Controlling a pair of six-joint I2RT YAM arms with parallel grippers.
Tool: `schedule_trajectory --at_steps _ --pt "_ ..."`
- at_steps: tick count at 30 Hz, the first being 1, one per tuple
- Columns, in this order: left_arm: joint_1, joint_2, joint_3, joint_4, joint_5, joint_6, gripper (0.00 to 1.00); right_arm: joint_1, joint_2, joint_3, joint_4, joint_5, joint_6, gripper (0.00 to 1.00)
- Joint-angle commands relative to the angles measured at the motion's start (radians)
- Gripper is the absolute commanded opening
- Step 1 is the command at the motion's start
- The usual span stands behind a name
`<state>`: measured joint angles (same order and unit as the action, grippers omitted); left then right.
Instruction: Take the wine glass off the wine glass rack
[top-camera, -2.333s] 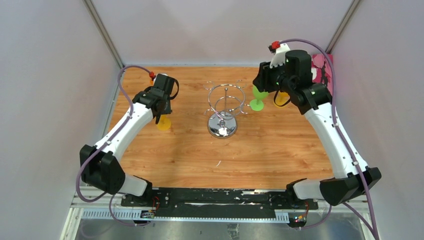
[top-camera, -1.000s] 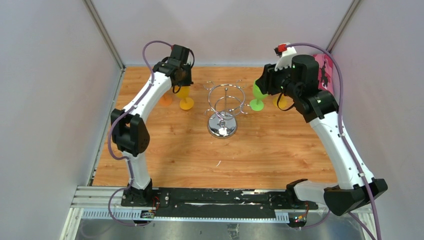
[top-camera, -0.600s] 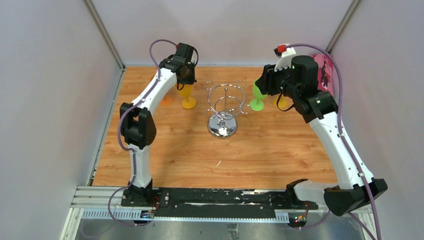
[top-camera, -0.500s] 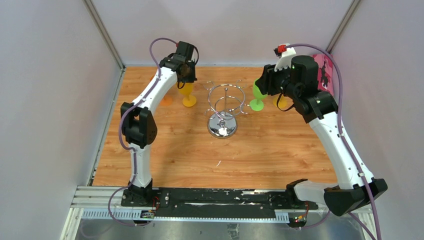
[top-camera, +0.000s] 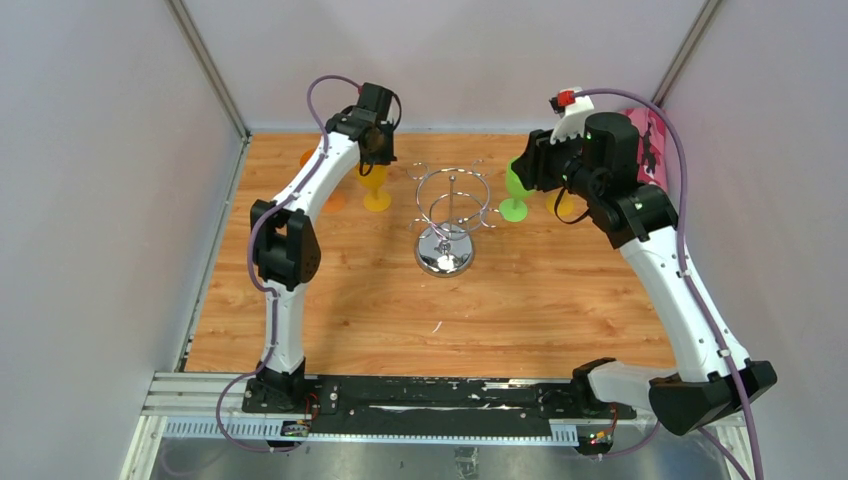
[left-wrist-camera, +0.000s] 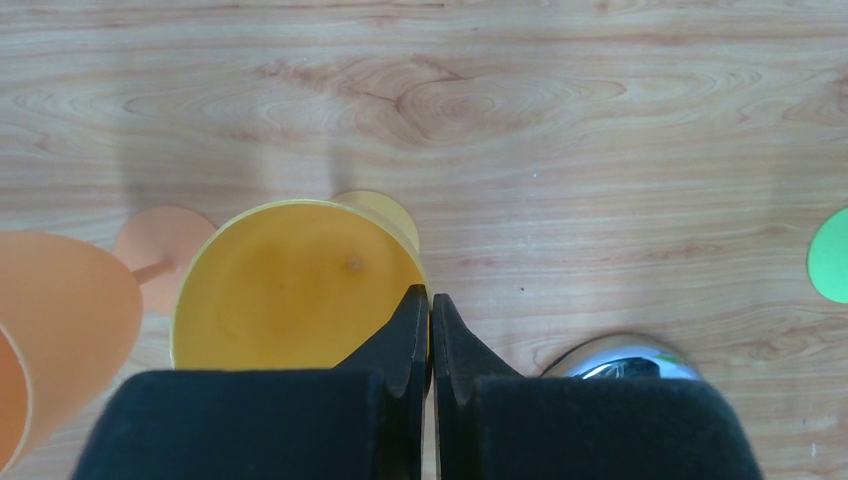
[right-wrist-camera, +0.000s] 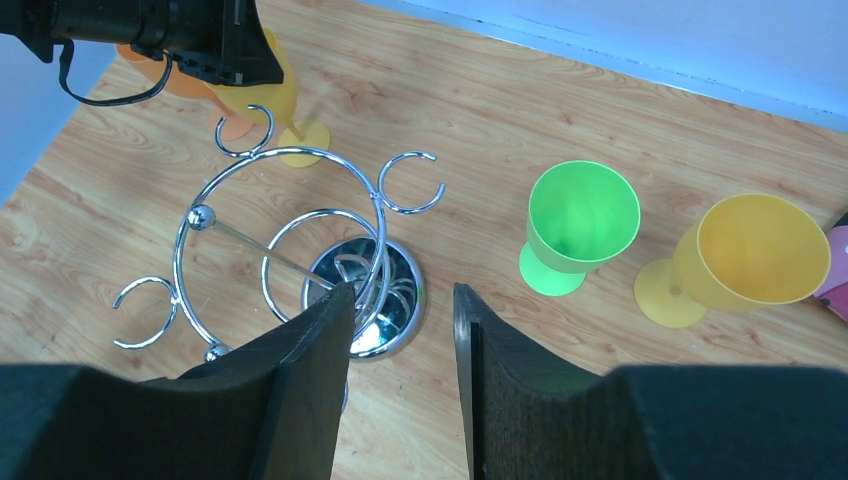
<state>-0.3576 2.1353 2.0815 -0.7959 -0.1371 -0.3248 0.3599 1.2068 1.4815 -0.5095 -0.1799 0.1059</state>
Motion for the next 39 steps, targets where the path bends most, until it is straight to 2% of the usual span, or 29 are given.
schedule_trajectory --at_steps 1,17,27,33,39 --pt "-0.006 0.024 0.031 -0.019 0.005 0.019 0.0 0.014 -0.02 -0.019 0.024 0.004 -0.004 0.45" --pt "-0.007 0.016 0.016 -0.017 0.017 0.038 0.06 0.014 -0.021 -0.029 0.031 0.005 -0.005 0.46" --pt "-0.009 -0.028 0.007 -0.017 0.007 0.052 0.27 0.014 -0.027 -0.036 0.038 0.006 -0.002 0.45" --pt "-0.009 -0.049 0.008 -0.016 0.006 0.057 0.35 0.015 -0.025 -0.041 0.039 0.003 -0.001 0.45" --pt "-0.009 -0.066 0.021 -0.017 -0.001 0.065 0.39 0.014 -0.025 -0.045 0.042 0.002 -0.001 0.45"
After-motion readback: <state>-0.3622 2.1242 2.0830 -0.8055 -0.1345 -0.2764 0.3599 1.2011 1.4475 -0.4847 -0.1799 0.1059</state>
